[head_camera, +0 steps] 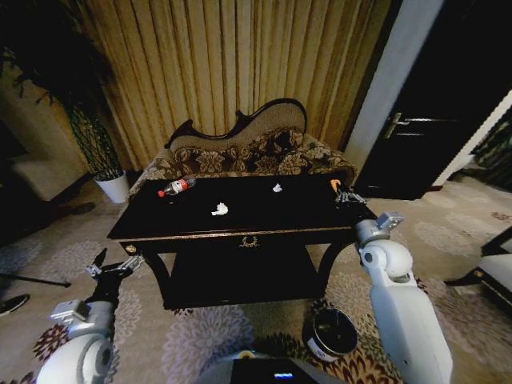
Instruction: Move to the front of the table and place the trash on the table into the trash bin.
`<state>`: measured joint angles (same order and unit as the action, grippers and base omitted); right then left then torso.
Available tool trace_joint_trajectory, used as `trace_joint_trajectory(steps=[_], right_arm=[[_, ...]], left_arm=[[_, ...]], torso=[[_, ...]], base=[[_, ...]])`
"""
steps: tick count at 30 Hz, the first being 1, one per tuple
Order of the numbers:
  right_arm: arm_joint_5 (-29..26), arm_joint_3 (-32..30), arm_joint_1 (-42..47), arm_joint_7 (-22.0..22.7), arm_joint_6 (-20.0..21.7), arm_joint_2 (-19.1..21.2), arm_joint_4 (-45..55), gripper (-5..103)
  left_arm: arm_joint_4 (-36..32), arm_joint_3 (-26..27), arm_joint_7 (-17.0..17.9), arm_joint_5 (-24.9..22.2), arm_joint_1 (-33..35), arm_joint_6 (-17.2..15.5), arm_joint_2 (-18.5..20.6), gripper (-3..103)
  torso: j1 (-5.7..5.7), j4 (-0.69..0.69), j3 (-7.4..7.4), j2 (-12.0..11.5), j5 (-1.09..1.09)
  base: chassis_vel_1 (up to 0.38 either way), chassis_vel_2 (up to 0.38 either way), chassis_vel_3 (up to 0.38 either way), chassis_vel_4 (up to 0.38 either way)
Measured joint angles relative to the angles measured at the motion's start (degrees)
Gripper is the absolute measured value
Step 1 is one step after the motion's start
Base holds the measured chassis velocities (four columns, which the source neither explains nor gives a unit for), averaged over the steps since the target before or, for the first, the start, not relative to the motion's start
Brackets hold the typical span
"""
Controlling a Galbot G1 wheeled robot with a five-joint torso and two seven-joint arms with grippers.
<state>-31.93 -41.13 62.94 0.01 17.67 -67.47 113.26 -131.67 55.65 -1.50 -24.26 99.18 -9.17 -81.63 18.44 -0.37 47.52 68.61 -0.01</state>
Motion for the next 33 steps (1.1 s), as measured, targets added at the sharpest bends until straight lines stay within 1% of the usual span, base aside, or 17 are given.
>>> trace_joint_trajectory(steps=[10, 15, 24, 28, 29, 33], right_arm=[[0.1, -0.3, 0.7, 0.0, 0.0, 0.0, 0.0, 4], [0.3, -0.5, 1.3, 0.0, -0.1, -0.2, 0.2, 4], [0.7, -0.9, 2.2, 0.0, -0.2, -0.4, 0.9, 4], [2.6, -1.0, 2.9, 0.0, -1.2, -0.6, 0.7, 4], [4.2, -1.0, 3.6, 0.0, -2.1, -1.0, 0.2, 4], [5.4, -1.3, 5.3, 0.0, -2.8, -2.1, -1.3, 4]], left_arm=[[0.2, -0.1, 0.0, 0.0, -0.1, 0.0, -0.2, 100], [0.2, -0.1, 0.0, 0.0, 0.0, 0.0, -0.2, 100], [0.1, 0.0, -0.1, 0.0, 0.3, 0.1, -0.3, 100], [0.1, 0.0, -0.1, 0.0, 0.2, 0.1, -0.3, 100], [0.3, 0.0, -0.1, -0.1, 0.2, 0.2, -0.2, 100], [0.7, -0.2, -0.2, -0.1, 0.1, 0.5, -0.1, 100]], torso=[[-0.04, -0.02, -0.01, 0.0, 0.01], [-0.03, 0.00, -0.01, 0.0, -0.01], [-0.01, 0.00, 0.00, 0.0, 0.00], [-0.01, 0.00, 0.00, 0.0, -0.01], [-0.04, -0.01, -0.02, 0.0, 0.00], [-0.06, -0.01, -0.03, 0.0, 0.00]], base=[[0.170, -0.176, -0.184, 0.172], [0.144, -0.159, -0.140, 0.150], [0.153, -0.154, -0.137, 0.164], [0.164, -0.177, -0.153, 0.171], [0.142, -0.139, -0.086, 0.110], [0.065, -0.038, -0.053, 0.046]])
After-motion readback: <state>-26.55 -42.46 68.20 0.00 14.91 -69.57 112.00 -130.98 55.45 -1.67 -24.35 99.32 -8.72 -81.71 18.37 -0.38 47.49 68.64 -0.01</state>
